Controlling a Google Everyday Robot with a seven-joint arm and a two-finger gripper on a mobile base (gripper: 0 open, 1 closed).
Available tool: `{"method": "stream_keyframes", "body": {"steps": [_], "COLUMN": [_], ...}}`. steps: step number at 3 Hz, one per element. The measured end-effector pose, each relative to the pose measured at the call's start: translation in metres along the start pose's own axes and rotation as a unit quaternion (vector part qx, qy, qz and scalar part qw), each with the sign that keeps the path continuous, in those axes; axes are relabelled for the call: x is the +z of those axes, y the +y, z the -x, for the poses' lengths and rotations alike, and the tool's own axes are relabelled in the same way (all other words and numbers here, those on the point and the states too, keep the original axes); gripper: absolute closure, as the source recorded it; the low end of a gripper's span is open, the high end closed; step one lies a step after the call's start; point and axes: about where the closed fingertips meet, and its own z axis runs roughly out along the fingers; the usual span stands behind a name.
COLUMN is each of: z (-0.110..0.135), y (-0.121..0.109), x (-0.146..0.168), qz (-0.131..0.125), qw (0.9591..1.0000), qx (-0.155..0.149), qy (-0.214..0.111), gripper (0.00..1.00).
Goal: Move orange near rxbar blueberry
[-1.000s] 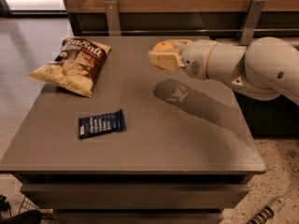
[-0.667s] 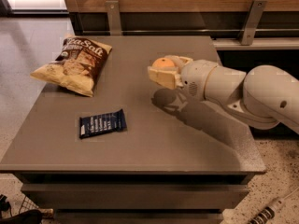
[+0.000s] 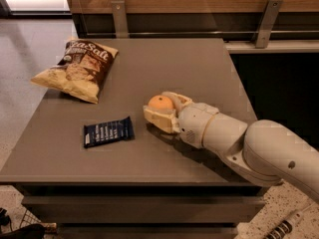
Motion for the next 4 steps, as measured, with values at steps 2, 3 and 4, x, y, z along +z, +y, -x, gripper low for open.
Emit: {"method": "stream_keyframes", "body": {"steps": [2, 3, 4], "z": [-0.0097, -0.0094, -0.009], "y": [0.0112, 0.0123, 0.0136], "x": [0.0032, 0.0039, 0.0048], "qz": [0.011, 0.012, 0.014], "qw": [0.9999, 0.9999, 0.9999], "qx": [-0.001, -0.001, -0.002], "qy": [0.005, 0.005, 0.005], "gripper": [0.43, 0.2, 0.0]}}
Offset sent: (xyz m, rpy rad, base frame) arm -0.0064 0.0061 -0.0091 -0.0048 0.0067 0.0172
